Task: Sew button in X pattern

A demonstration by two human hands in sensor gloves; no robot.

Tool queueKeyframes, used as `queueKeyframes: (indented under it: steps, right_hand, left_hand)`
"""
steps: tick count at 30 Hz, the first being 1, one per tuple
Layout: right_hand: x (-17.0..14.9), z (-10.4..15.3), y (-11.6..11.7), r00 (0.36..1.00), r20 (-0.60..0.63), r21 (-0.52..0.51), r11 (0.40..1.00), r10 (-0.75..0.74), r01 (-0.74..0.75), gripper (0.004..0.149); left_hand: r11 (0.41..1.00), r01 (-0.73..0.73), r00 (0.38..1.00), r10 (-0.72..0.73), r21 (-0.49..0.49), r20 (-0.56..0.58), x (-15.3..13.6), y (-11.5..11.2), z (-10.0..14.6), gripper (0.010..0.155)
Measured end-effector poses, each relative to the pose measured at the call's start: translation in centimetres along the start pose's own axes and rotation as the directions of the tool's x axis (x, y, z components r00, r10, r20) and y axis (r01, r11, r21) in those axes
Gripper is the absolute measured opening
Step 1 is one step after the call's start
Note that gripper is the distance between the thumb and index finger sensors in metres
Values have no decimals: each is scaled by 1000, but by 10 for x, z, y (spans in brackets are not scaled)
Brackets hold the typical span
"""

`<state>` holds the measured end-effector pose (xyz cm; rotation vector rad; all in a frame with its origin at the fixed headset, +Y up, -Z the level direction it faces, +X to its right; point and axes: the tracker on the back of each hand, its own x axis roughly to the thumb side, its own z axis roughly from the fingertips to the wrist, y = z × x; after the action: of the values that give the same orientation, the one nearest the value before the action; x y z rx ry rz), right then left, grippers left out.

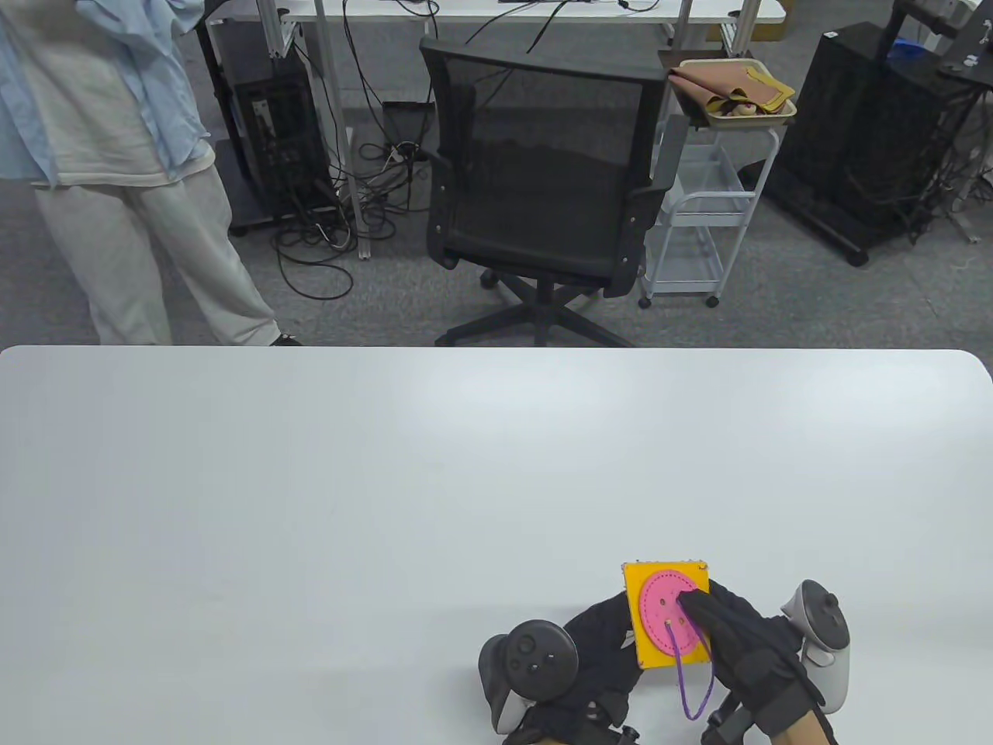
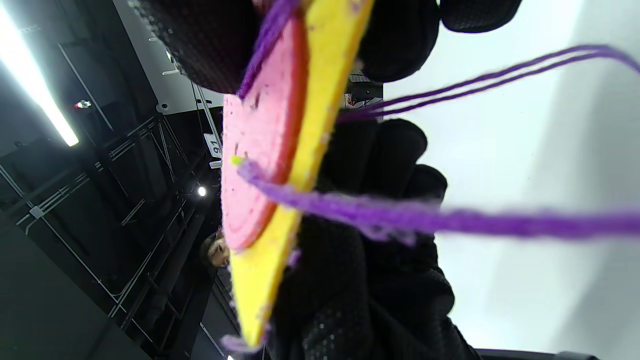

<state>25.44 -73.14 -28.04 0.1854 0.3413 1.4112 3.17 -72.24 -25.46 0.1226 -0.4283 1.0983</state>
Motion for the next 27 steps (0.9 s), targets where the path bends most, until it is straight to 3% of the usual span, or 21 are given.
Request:
queueKeyframes:
  steps: [4,16,27]
  right_hand:
    - [0,0,-2,1000,-5,-11,1000,-4,4,41]
    - [4,2,-11,999,17,-52,998,-31,32,40]
    - [6,3,-17,998,32,-70,996,-55,57,38]
  left_hand:
    - [999,-19,1000,18,-35,-11,-1,0,-1,45]
    - [974,226,973,-226,-18,-41,-6,10,-2,40]
    - [938,346,932,-342,9,-123,-21,25,-2,40]
